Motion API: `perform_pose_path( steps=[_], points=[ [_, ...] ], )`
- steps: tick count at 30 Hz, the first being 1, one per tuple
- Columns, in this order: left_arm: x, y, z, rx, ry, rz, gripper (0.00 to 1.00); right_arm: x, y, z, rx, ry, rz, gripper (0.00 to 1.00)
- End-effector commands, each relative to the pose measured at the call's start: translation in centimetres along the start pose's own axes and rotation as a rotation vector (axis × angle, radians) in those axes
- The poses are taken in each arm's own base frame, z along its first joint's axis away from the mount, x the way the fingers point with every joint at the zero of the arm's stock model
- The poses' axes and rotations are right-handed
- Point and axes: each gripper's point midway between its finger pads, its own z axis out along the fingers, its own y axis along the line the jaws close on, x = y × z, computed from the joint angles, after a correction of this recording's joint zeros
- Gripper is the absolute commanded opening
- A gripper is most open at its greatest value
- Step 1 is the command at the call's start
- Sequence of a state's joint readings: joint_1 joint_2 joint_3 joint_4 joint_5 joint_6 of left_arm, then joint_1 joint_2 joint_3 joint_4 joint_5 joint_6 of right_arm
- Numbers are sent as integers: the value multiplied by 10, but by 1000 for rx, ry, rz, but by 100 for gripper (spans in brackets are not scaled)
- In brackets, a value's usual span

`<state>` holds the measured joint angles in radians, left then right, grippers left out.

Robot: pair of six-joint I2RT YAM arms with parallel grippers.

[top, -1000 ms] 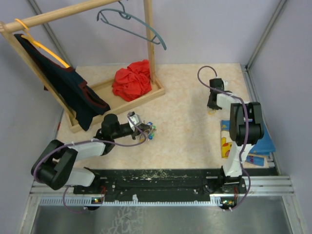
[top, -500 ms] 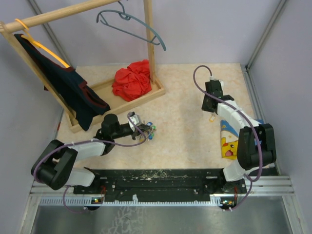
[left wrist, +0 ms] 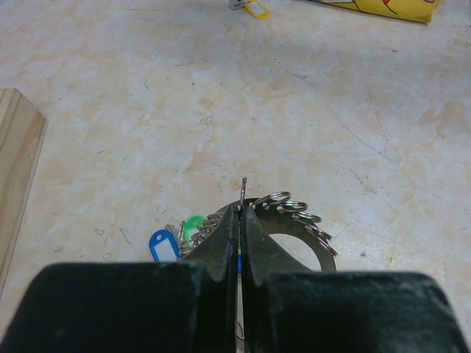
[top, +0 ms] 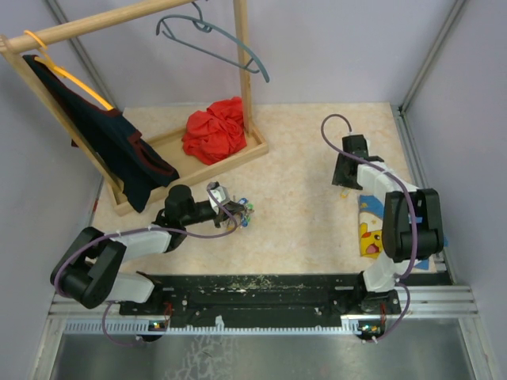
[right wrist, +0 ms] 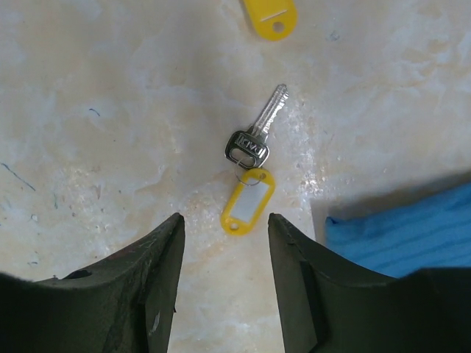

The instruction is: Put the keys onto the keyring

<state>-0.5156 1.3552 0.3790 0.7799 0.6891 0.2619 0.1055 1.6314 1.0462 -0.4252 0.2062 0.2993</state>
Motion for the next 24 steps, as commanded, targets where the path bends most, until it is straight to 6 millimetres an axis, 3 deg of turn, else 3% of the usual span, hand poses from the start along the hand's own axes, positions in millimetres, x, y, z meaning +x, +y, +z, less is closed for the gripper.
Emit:
perform_pose_path(
  steps=[1, 8, 14, 19, 24],
  points=[
    [-16, -2, 2, 23, -42, 23, 0, -6, 5, 17, -22, -12, 3, 50],
    [-17, -3, 2, 24, -43, 21, 0, 20, 5, 36, -16, 72, 13, 51],
    [-17, -2, 1, 23, -43, 23, 0, 40, 46, 33, -127, 108, -6, 51],
    [-18, -3, 1, 24, -45, 26, 0, 20, 89, 29, -223, 42, -86, 51],
    [-19, -2, 0, 20, -45, 31, 0, -14, 91, 26, -201, -22, -163, 51]
  ],
)
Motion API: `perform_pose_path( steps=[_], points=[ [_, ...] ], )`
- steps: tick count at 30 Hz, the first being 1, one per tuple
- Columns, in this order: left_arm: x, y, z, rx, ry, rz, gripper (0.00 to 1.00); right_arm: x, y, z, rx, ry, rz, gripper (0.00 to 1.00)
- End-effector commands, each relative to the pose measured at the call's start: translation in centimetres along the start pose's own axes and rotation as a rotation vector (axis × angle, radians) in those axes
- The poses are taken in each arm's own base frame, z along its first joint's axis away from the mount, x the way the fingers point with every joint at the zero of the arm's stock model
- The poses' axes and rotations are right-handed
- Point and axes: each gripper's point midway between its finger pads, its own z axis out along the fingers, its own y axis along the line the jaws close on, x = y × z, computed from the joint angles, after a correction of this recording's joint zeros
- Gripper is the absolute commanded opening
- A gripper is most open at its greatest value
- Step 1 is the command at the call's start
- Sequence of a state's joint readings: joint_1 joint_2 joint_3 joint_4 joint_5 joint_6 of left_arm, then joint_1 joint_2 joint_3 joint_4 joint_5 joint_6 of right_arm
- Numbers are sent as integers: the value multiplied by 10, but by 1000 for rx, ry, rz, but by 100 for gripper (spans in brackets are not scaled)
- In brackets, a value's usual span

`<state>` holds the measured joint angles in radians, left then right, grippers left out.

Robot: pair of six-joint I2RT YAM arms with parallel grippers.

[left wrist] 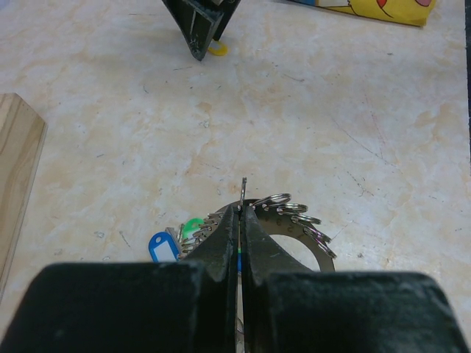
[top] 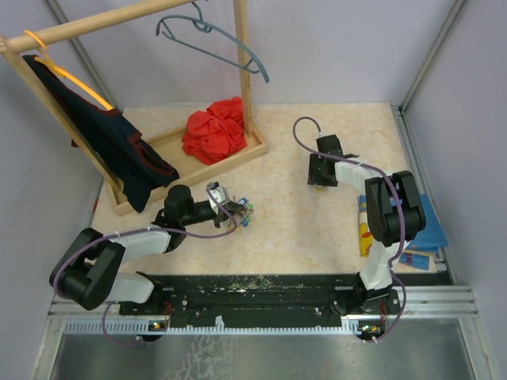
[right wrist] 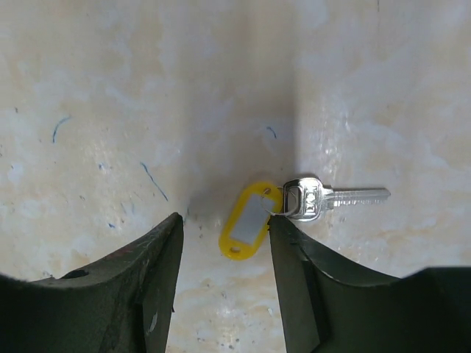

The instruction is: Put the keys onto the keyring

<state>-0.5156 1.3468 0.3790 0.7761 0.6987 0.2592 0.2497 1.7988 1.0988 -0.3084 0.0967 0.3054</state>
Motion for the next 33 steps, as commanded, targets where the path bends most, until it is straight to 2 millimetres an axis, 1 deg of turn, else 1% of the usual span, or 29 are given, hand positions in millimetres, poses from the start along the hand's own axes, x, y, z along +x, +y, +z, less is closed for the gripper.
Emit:
perform_pose_path(
  steps=[1, 3, 5, 8, 13, 16, 19, 21, 24, 30, 33],
  points=[
    [-16, 0, 1, 11, -39, 31, 0, -37, 5, -5, -25, -59, -72, 51],
    [-16, 0, 1, 10, -39, 33, 0, -46, 8, -14, -64, -73, -110, 51],
    [-16, 0, 1, 11, -38, 34, 0, -51, 6, -22, -87, -79, -135, 52],
    [-16, -1, 1, 12, -38, 34, 0, -56, 1, -28, -132, -84, -138, 53],
    [-17, -1, 0, 15, -39, 36, 0, -62, -16, -22, -169, -75, -93, 55],
    [-17, -1, 1, 16, -40, 36, 0, -65, -18, -22, -187, -85, -100, 56],
    [-17, -2, 1, 19, -41, 37, 0, -65, -23, -15, -182, -82, -101, 58],
    [-17, -2, 0, 21, -41, 37, 0, -61, -30, -9, -184, -61, -85, 59],
    [-18, -3, 0, 21, -43, 39, 0, -51, -34, -4, -195, -24, -65, 59],
    [-19, -4, 0, 31, -47, 39, 0, -21, -32, -2, -208, 58, -34, 61],
    [-20, -5, 0, 33, -50, 40, 0, -4, -28, -4, -232, 97, -8, 62]
  ],
)
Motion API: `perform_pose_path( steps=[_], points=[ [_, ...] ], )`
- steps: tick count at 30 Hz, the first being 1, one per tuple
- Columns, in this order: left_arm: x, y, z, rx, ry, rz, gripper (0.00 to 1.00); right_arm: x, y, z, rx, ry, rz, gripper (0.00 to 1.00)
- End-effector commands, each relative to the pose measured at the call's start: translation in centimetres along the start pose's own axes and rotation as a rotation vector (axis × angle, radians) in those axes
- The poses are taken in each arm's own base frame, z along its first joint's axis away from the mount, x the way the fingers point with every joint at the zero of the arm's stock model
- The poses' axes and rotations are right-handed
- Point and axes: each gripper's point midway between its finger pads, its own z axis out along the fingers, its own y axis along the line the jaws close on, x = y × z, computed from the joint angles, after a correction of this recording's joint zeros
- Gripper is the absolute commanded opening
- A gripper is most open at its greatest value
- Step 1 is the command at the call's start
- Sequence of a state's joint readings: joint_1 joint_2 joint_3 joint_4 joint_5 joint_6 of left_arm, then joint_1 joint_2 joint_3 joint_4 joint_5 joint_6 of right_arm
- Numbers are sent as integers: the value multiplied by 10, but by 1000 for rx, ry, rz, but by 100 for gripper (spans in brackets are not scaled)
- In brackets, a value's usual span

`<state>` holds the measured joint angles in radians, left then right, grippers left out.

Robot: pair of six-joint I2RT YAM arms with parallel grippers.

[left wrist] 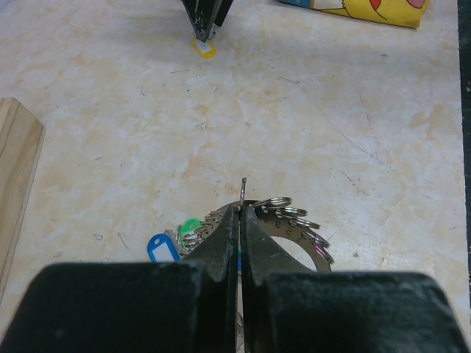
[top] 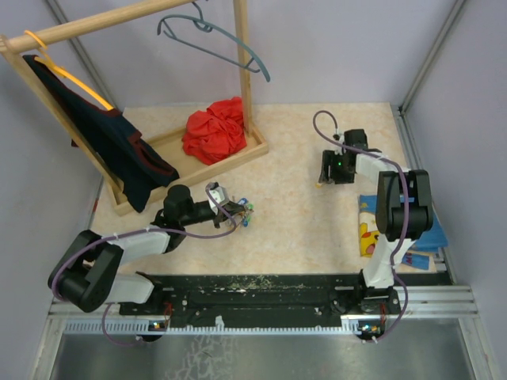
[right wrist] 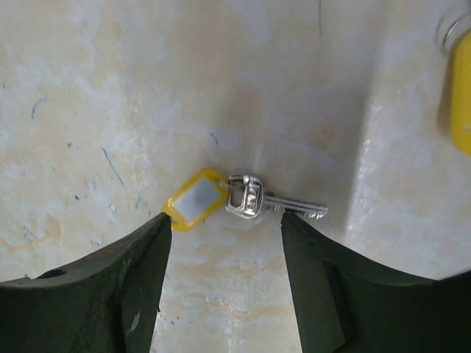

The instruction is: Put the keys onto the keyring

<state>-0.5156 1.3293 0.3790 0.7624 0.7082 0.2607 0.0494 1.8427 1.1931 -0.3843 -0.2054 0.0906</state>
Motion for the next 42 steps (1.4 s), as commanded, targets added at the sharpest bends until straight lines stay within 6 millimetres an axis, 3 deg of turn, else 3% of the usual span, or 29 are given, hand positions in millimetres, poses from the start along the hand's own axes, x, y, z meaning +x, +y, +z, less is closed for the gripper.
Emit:
perform_pose_path(
  steps=[1, 6, 9, 14, 18, 25, 36, 42],
  points=[
    [-17, -2, 1, 23, -45, 36, 0, 23, 9, -2, -45, 50, 48, 62],
    [-17, -2, 1, 24, -45, 37, 0, 45, 36, -9, -75, 93, 34, 60],
    [-17, -2, 1, 23, -45, 37, 0, 44, 53, -17, -85, 86, -16, 59],
    [-17, -3, 1, 24, -46, 39, 0, 5, 35, -26, 2, -26, -56, 61],
    [-17, -2, 1, 22, -46, 43, 0, -24, 24, -18, -22, -67, -42, 65],
    [-17, -2, 0, 19, -45, 46, 0, -42, 14, -10, -38, -81, -48, 69],
    [-17, -3, 1, 27, -45, 42, 0, -14, -1, 10, -31, 7, 10, 70],
    [-17, -3, 1, 28, -45, 43, 0, 16, 6, 3, -49, 69, 79, 70]
  ],
)
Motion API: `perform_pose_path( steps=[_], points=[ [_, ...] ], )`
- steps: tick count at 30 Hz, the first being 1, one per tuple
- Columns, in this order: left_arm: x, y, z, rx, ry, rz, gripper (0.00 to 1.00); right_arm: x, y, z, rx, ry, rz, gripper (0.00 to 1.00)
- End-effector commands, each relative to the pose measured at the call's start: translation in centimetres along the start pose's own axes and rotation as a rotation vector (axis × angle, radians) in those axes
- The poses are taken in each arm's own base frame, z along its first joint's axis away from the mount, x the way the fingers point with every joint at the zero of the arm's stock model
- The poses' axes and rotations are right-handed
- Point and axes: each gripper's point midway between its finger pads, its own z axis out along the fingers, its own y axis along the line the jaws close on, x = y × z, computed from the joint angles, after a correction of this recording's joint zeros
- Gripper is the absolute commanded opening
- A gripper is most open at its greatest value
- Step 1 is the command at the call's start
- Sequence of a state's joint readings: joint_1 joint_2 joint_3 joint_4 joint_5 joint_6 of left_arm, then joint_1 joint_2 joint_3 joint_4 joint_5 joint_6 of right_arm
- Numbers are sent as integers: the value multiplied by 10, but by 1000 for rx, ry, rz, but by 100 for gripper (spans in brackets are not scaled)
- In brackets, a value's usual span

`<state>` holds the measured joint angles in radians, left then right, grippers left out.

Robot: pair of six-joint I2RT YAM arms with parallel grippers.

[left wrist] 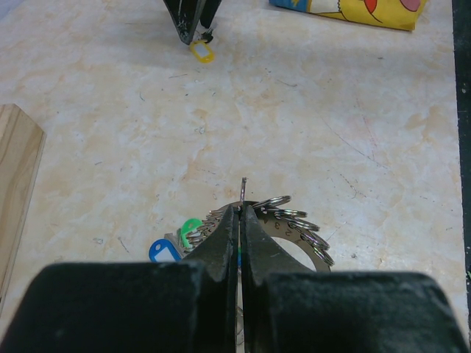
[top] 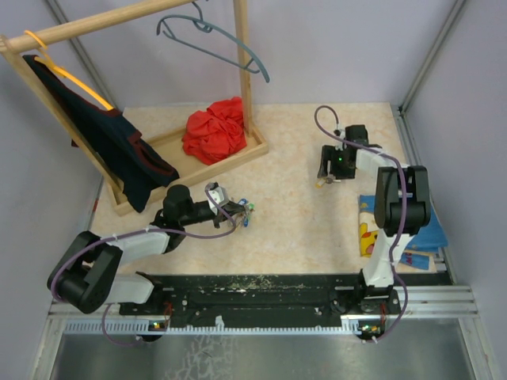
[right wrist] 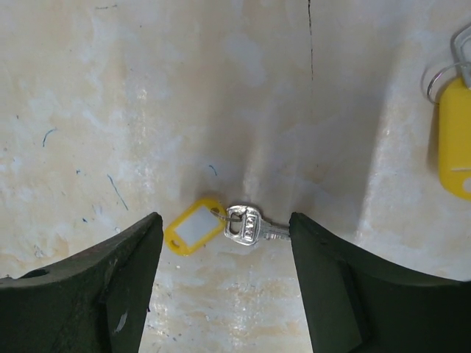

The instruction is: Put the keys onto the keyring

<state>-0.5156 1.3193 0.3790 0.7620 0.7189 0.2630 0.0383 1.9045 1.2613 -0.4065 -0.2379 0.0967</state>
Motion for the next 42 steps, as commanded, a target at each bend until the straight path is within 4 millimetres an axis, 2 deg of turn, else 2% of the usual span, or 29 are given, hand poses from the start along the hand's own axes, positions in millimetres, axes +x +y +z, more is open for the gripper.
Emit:
perform_pose_path(
  steps=[1, 6, 12, 17, 19, 21, 23, 29, 35, 42],
  points=[
    [-13, -2, 1, 19, -35, 35, 0, 30, 8, -9, -27, 57, 71, 70],
    [-13, -2, 2, 21, -35, 33, 0, 53, 26, -19, -40, 87, 57, 63],
    [-12, -1, 2, 18, -33, 33, 0, 49, 52, -27, -67, 76, -50, 57],
    [-11, -1, 2, 15, -30, 33, 0, 27, 23, -36, 113, 2, -130, 55],
    [-11, -1, 2, 16, -28, 33, 0, 19, 19, -40, 147, -27, -151, 53],
    [-9, 0, 3, 15, -25, 29, 0, 12, 19, -41, 163, -49, -165, 48],
    [-9, 0, 3, 15, -23, 29, 0, 6, 21, -41, 165, -66, -180, 37],
    [-8, 1, 3, 12, -19, 31, 0, 0, 29, -32, 203, -94, -266, 27],
    [-7, 1, 3, 10, -14, 31, 0, -6, 29, -26, 276, -119, -297, 21],
    [-6, 1, 3, 11, -11, 29, 0, -9, 28, -20, 324, -112, -292, 20]
  ],
)
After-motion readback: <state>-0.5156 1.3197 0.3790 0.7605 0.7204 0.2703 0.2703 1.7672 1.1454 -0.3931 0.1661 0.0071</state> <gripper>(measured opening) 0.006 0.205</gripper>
